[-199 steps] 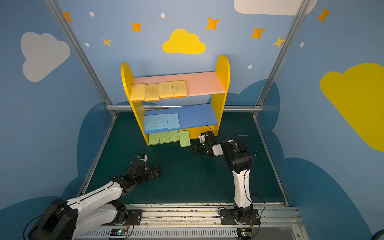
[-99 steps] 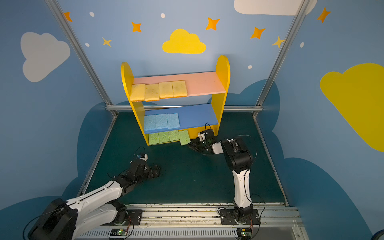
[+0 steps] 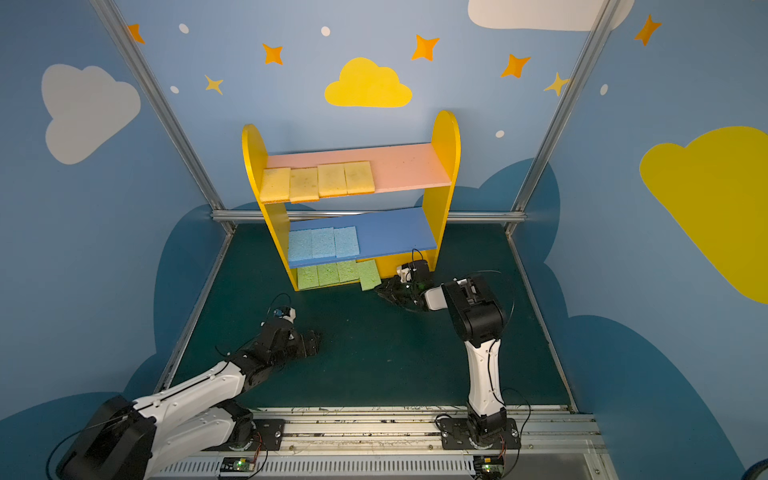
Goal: Place and organize the cleaning sponges onto the shelf
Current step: 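Slide the green sponge into the bottom shelf beside the others with the right gripper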
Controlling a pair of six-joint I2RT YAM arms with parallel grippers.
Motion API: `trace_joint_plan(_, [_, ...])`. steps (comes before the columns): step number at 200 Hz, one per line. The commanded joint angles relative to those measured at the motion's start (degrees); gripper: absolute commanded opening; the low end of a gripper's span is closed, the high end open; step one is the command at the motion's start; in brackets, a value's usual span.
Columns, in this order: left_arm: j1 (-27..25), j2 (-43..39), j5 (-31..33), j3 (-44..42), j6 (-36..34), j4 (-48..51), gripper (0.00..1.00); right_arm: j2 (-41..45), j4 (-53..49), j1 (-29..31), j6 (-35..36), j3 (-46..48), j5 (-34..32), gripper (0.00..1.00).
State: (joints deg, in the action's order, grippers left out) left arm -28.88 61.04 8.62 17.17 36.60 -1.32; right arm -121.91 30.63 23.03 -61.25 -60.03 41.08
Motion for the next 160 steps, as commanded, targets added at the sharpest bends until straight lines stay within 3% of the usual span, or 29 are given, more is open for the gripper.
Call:
trace_joint_plan(1, [0.28, 0.36, -0.1, 1.29, -0.35, -0.26, 0.99, 1.63, 5.4, 0.18, -3.28, 2.82, 0.25, 0.35])
trace_joint_plan(160, [0.41, -1.1, 0.43, 0.41, -0.36, 0.09, 1.0, -3.6, 12.59, -1.88, -9.5, -0.99, 1.76, 0.35])
